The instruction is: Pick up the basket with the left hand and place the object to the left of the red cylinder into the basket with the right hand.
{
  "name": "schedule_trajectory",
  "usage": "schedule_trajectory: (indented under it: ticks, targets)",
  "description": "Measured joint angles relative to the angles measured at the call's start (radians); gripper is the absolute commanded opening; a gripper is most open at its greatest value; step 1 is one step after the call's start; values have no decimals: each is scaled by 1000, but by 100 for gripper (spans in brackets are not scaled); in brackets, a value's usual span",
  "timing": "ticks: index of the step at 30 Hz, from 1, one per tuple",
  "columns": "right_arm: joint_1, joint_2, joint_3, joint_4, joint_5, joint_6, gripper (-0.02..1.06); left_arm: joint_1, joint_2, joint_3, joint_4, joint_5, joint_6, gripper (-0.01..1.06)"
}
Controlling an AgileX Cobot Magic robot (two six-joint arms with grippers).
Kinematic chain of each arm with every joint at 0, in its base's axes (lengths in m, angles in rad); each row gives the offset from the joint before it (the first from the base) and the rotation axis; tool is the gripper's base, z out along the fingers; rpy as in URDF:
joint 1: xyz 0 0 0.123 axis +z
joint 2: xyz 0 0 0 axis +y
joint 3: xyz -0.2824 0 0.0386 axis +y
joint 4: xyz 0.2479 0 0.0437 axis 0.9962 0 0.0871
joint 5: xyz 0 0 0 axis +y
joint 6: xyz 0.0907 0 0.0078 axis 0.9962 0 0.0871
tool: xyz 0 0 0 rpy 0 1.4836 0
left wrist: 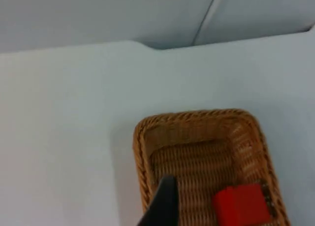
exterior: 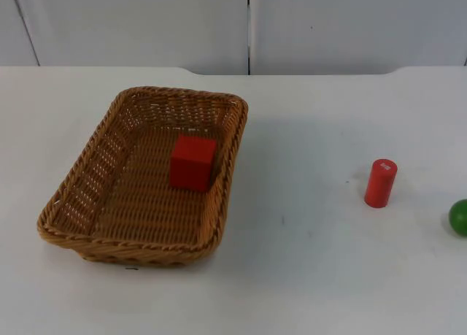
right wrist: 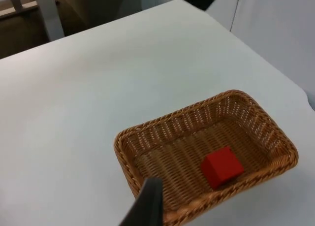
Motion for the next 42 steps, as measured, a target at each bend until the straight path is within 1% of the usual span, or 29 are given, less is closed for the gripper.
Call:
schedule_trajectory:
  ticks: [6,11,14,16,19,21,22,23,27,28,33,35,39,40,42]
  targets:
    - [0,0,0,0,-4,0,84,0,-131,0,2,52,-13,79]
    - [0,0,7,0,-6,0,84,0,-221,6,5,65,-19,79]
    - [0,-1,52,2,-32,0,84,0,-325,47,12,69,-19,79]
    - [0,-1,61,2,-37,0,84,0,-350,63,14,69,-19,79]
    - [0,-1,114,2,-67,0,84,0,-429,123,21,69,-19,79]
    - [0,-7,157,2,-103,0,84,0,-505,191,26,50,-19,79]
    - [0,-7,157,2,-103,0,84,0,-505,191,26,50,-19,79]
    - [0,-9,166,2,-112,0,84,0,-538,221,28,42,-19,79]
    - [0,-83,258,2,-201,0,84,0,-661,333,28,-8,-17,79]
    - [0,-83,258,2,-201,0,84,0,-661,333,28,-8,-17,79]
    - [0,-206,357,2,-228,0,84,0,-796,452,32,-23,-10,79]
    - [0,-219,363,2,-228,0,84,0,-809,464,32,-23,-10,79]
    - [0,-353,453,2,-233,0,84,0,-910,562,43,-23,-6,79]
    - [0,-353,453,2,-233,0,84,0,-910,562,43,-23,-6,79]
    - [0,-413,494,2,-236,0,84,0,-946,581,52,-8,-4,79]
